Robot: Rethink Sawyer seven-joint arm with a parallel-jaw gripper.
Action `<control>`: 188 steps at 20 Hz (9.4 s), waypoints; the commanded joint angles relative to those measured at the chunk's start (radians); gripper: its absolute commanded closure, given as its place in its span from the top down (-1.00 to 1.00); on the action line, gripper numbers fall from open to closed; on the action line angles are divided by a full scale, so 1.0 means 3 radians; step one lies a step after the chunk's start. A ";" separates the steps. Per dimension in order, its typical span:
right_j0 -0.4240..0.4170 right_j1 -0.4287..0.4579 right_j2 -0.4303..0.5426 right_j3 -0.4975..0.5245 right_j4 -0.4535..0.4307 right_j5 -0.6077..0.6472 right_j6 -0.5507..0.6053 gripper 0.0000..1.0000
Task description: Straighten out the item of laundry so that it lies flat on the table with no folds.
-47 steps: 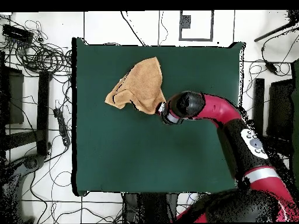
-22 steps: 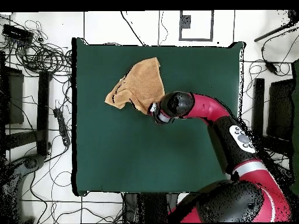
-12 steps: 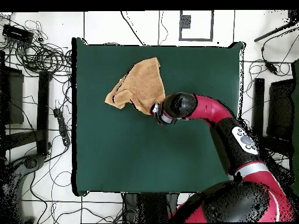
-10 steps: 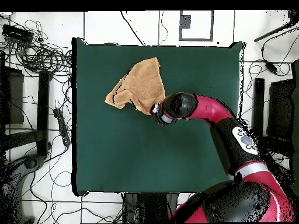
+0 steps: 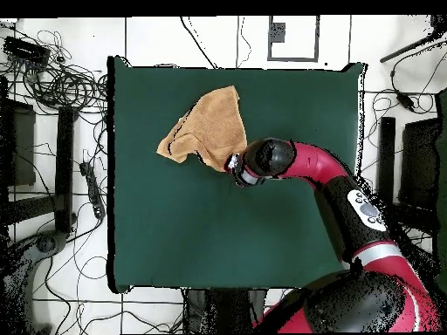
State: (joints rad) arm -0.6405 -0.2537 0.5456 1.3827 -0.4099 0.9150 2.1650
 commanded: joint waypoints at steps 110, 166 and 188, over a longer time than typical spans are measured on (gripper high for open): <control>-0.0298 0.0131 0.0343 0.0108 -0.0067 0.0431 -0.1163 -1.00; -0.0976 0.0091 0.0229 -0.0048 -0.0790 0.1074 -0.2773 -1.00; -0.0342 0.0051 0.0341 -0.0138 0.0406 0.0791 -0.1333 -1.00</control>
State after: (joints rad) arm -0.8737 -0.2851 0.6445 1.3593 -0.3394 1.2044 1.6297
